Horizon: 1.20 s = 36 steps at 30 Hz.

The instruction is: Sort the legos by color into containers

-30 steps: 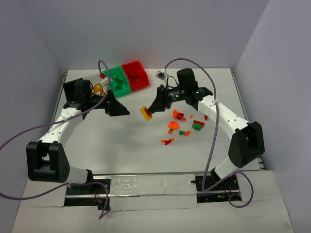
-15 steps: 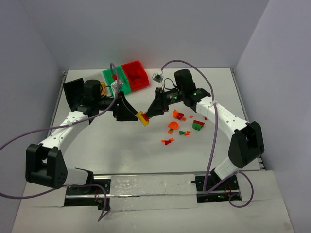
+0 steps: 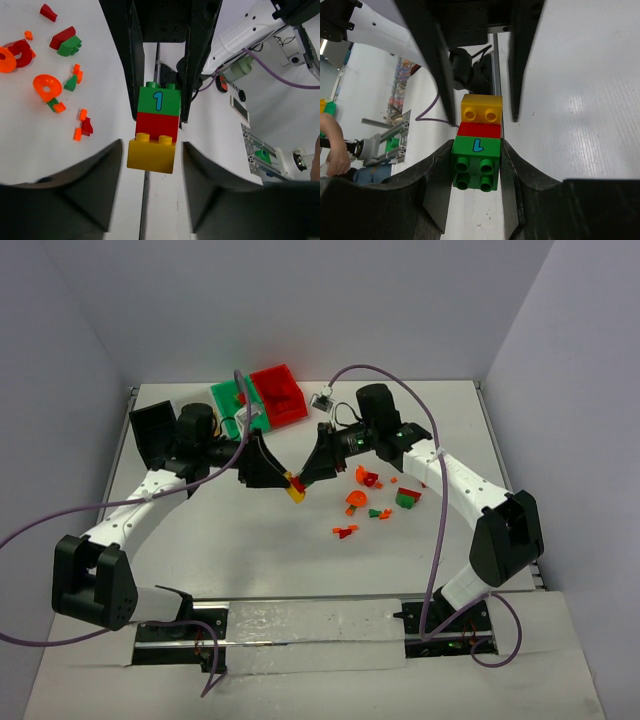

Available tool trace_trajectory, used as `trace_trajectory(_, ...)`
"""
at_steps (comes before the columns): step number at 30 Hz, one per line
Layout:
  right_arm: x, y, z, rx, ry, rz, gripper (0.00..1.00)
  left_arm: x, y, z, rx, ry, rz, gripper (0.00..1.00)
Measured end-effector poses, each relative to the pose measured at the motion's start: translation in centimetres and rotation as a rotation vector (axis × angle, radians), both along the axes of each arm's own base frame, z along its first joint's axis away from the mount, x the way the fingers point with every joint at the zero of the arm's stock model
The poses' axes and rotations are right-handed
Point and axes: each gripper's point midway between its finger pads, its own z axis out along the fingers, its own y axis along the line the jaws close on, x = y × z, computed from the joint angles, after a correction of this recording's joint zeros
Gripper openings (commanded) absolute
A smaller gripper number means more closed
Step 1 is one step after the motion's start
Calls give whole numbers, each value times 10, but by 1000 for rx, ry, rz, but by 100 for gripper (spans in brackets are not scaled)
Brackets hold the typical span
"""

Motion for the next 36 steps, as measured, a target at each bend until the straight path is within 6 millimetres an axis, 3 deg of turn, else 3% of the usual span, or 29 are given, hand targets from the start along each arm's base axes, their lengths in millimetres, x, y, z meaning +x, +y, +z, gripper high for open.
trace_trajectory(5,1,0,-2,-4,-11,-5,0,-2,0,-2,4,3,-6,12)
trace_trajectory(8,2,-1,-5,-17,-19,-13,0,-3,1,-8,20,15,-11,0)
trace_trajectory(25,16,-7,-18,-74,-39,-86,0,5,14,-53,193,13,46,0)
trace_trajectory(30,24,-12,-25,-109,-52,-125,0,46,43,-69,327,-62,252,0)
trace_trajectory(33,30,-17,-31,-138,-54,-159,0,99,82,-76,513,-190,516,0)
trace_trajectory(36,37,-20,-35,-165,-62,-195,0,148,122,-65,660,-312,761,0)
